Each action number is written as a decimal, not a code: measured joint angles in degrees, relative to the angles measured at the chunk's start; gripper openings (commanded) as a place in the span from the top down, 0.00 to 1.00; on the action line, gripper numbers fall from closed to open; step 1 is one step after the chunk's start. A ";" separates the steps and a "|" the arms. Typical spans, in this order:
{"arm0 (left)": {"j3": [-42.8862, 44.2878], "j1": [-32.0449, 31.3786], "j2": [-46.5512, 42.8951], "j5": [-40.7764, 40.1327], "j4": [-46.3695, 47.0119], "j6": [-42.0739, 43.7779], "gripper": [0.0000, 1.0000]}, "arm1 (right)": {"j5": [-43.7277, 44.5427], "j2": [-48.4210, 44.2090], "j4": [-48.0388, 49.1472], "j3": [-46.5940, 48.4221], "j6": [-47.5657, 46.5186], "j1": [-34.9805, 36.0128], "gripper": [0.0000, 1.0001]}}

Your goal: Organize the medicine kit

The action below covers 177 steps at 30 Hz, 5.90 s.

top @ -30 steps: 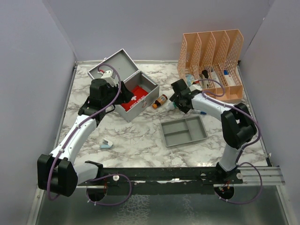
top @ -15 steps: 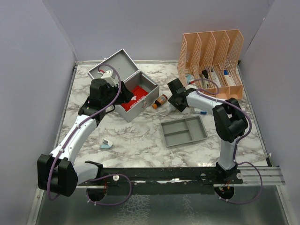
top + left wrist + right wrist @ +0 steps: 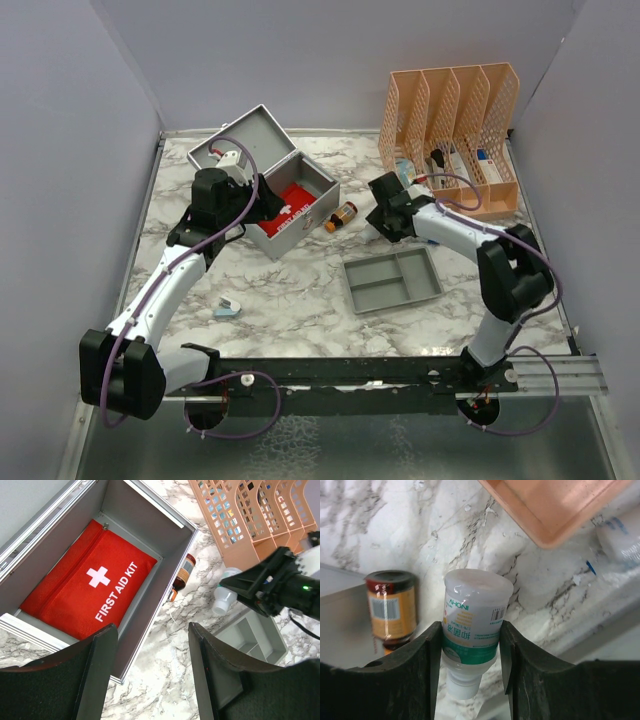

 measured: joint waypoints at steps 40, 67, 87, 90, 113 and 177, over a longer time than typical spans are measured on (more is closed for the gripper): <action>0.00 0.00 -0.04 0.02 0.00 0.04 0.39 | -8.68 -21.97 -10.36 -16.63 22.38 3.48 0.68; 0.00 0.00 -0.04 0.02 0.00 0.07 0.36 | -5.68 -16.09 -12.17 -15.02 26.45 7.19 0.30; -0.11 0.00 -3.39 -5.11 -0.44 0.92 0.36 | -7.52 -12.24 6.91 -6.73 -11.58 7.19 0.31; -0.22 0.00 -4.59 -8.52 -1.05 0.92 0.36 | -8.61 -7.63 9.68 -3.76 -16.33 7.04 0.31; -0.22 0.00 -6.27 -26.86 -5.55 -0.17 0.36 | -6.38 9.70 12.76 7.96 -14.60 3.67 0.35; -0.55 0.00 -6.27 -23.76 -5.25 -0.20 0.35 | -14.19 -33.38 -10.03 -24.44 8.02 3.23 0.81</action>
